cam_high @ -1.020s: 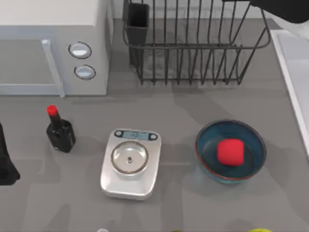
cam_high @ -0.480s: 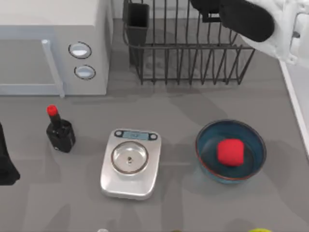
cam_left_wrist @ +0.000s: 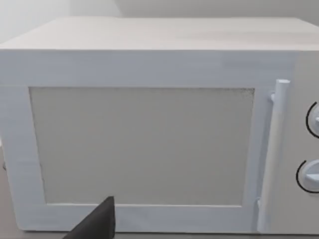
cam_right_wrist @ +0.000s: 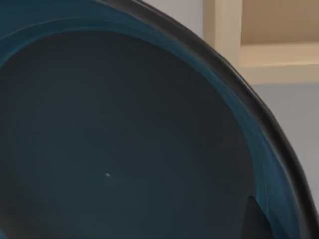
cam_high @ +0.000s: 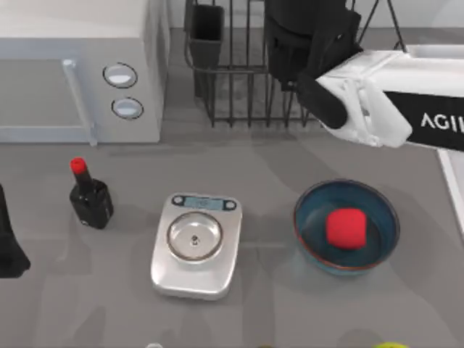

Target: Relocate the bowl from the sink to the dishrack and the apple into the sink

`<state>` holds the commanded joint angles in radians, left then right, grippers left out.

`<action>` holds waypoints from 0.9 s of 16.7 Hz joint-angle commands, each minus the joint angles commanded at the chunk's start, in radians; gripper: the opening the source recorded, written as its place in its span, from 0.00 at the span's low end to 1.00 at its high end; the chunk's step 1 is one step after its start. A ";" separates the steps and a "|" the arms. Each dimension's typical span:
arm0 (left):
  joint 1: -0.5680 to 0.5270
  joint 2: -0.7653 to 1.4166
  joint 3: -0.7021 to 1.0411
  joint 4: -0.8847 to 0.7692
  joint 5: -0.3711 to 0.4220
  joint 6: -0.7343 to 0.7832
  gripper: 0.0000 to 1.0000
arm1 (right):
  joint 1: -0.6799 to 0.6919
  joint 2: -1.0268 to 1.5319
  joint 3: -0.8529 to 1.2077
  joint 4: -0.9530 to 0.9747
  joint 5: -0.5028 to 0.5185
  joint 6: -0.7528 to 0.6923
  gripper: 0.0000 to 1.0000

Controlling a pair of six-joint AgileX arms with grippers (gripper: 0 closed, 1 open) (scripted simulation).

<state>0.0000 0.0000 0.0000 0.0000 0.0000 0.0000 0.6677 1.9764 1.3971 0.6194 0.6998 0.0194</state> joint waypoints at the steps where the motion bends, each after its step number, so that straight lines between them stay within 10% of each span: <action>1: 0.000 0.000 0.000 0.000 0.000 0.000 1.00 | -0.013 0.027 -0.025 0.036 -0.012 -0.001 0.00; 7: 0.000 0.000 0.000 0.000 0.000 0.000 1.00 | -0.036 0.068 -0.064 0.081 -0.035 -0.002 0.00; 15: 0.000 0.000 0.000 0.000 0.000 0.000 1.00 | -0.036 0.068 -0.064 0.081 -0.035 -0.002 0.60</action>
<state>0.0000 0.0000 0.0000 0.0000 0.0000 0.0000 0.6320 2.0445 1.3331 0.7007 0.6652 0.0178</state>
